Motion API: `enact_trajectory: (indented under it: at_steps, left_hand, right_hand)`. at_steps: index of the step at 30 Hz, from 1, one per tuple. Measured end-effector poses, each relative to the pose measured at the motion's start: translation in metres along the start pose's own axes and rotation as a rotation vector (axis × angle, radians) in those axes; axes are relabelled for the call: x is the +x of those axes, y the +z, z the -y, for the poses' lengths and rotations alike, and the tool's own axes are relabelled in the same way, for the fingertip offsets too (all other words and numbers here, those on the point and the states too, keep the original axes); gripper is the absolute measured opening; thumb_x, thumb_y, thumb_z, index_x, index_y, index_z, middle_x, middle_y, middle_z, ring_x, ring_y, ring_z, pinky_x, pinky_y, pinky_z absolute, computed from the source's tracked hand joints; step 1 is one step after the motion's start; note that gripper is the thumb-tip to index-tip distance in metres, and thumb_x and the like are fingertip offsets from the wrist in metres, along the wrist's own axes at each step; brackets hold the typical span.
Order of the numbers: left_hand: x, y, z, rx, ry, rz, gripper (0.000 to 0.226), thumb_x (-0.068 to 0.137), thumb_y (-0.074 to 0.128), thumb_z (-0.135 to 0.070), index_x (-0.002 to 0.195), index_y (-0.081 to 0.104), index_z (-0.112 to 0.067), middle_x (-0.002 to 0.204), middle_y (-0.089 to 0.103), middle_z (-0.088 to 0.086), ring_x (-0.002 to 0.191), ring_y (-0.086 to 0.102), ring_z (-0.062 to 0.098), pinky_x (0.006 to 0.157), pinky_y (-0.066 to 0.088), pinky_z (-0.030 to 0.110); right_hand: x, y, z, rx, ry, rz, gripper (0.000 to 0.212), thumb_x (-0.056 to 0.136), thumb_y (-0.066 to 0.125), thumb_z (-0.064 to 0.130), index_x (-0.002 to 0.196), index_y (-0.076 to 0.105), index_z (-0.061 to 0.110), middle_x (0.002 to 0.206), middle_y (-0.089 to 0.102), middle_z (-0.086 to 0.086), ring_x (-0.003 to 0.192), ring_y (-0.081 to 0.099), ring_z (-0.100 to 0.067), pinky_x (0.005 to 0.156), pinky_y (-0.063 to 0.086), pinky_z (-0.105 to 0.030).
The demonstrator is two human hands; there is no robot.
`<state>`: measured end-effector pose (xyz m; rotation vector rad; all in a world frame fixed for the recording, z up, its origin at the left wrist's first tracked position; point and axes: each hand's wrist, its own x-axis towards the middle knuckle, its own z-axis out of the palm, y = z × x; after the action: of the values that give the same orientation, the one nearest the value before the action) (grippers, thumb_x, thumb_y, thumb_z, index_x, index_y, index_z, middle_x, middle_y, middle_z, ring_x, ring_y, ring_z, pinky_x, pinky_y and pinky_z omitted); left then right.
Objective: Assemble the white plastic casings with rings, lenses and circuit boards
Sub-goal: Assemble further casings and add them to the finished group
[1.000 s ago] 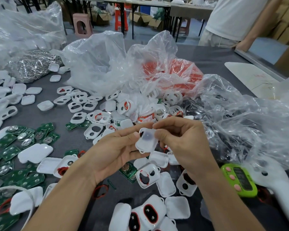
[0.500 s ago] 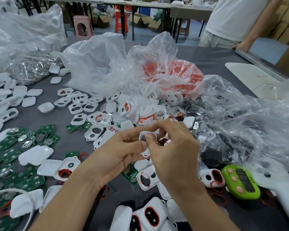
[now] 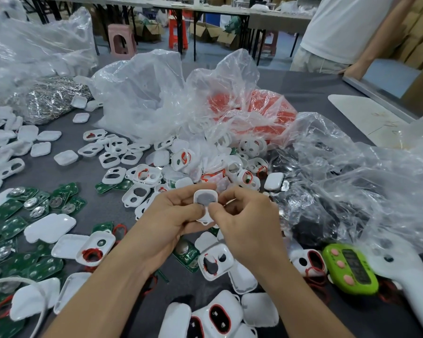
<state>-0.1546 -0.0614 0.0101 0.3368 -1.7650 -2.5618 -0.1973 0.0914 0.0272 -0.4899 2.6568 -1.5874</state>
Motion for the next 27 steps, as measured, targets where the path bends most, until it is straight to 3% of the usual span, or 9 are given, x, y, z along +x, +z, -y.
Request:
enact_trajectory:
  at_steps: [5, 9, 10, 13, 15, 18, 23, 27]
  left_hand:
    - [-0.002, 0.002, -0.002, -0.042, -0.013, 0.012, 0.033, 0.095, 0.058, 0.005, 0.113, 0.079, -0.013, 0.106, 0.077, 0.012, 0.084, 0.075, 0.018, 0.069, 0.062, 0.028]
    - [-0.004, 0.009, -0.001, 0.054, 0.031, -0.115, 0.032, 0.094, 0.056, 0.01, 0.11, 0.079, -0.006, 0.072, 0.075, 0.008, 0.058, 0.071, 0.013, 0.047, 0.057, 0.023]
    - [-0.004, 0.011, -0.001, 0.08, 0.043, -0.14, 0.032, 0.094, 0.056, 0.011, 0.108, 0.079, -0.006, 0.072, 0.075, 0.009, 0.059, 0.071, 0.014, 0.047, 0.057, 0.023]
    - [-0.004, 0.011, -0.003, 0.035, 0.012, -0.108, 0.031, 0.097, 0.055, 0.004, 0.106, 0.081, -0.011, 0.104, 0.077, 0.02, 0.081, 0.074, 0.021, 0.066, 0.063, 0.03]
    - [-0.005, 0.007, -0.007, -0.063, -0.046, 0.044, 0.028, 0.101, 0.054, -0.012, 0.117, 0.077, -0.013, 0.118, 0.074, 0.017, 0.096, 0.074, 0.024, 0.079, 0.063, 0.033]
    - [-0.008, -0.002, -0.009, -0.185, -0.091, 0.258, 0.044, 0.099, 0.053, -0.029, 0.137, 0.063, -0.01, 0.139, 0.063, 0.016, 0.125, 0.063, 0.032, 0.103, 0.054, 0.046]
    - [-0.01, -0.003, -0.01, -0.265, -0.07, 0.245, 0.041, 0.09, 0.065, -0.023, 0.127, 0.071, -0.007, 0.133, 0.068, 0.014, 0.121, 0.066, 0.026, 0.096, 0.056, 0.043]
    - [-0.008, -0.005, -0.013, -0.322, -0.076, 0.17, 0.04, 0.093, 0.063, -0.02, 0.13, 0.068, -0.005, 0.134, 0.067, 0.017, 0.119, 0.068, 0.03, 0.09, 0.059, 0.043]
  right_hand:
    - [0.003, -0.004, -0.001, 0.102, 0.062, 0.016, 0.01, 0.081, 0.079, 0.025, 0.071, 0.075, 0.023, 0.06, 0.069, 0.009, 0.054, 0.063, -0.007, 0.052, 0.049, -0.02]
    - [0.001, -0.001, -0.001, 0.084, 0.042, 0.013, 0.016, 0.079, 0.078, 0.023, 0.065, 0.071, 0.02, 0.052, 0.063, 0.008, 0.045, 0.052, -0.005, 0.047, 0.041, -0.018]
    - [0.001, -0.001, -0.001, 0.083, 0.041, 0.017, 0.016, 0.079, 0.078, 0.022, 0.065, 0.071, 0.02, 0.051, 0.063, 0.008, 0.044, 0.051, -0.004, 0.047, 0.04, -0.018]
    - [0.003, -0.003, 0.0, 0.158, 0.08, 0.057, 0.015, 0.081, 0.078, 0.019, 0.066, 0.072, 0.018, 0.053, 0.064, 0.005, 0.045, 0.053, -0.007, 0.048, 0.043, -0.023]
    - [0.005, -0.008, 0.001, 0.341, 0.157, 0.106, 0.013, 0.082, 0.077, 0.012, 0.069, 0.074, 0.012, 0.053, 0.064, -0.002, 0.042, 0.051, -0.012, 0.045, 0.042, -0.024]
    - [0.007, -0.014, 0.003, 0.579, 0.254, 0.19, 0.012, 0.084, 0.075, 0.002, 0.072, 0.074, 0.004, 0.053, 0.059, -0.011, 0.037, 0.042, -0.016, 0.04, 0.036, -0.021]
    - [0.007, -0.016, 0.003, 0.533, 0.245, 0.212, 0.013, 0.084, 0.077, 0.006, 0.072, 0.073, 0.004, 0.053, 0.059, -0.011, 0.037, 0.043, -0.016, 0.041, 0.037, -0.021]
    - [0.007, -0.016, 0.004, 0.504, 0.234, 0.184, 0.029, 0.084, 0.082, 0.031, 0.072, 0.073, 0.007, 0.059, 0.065, -0.017, 0.04, 0.049, -0.017, 0.043, 0.039, -0.024]
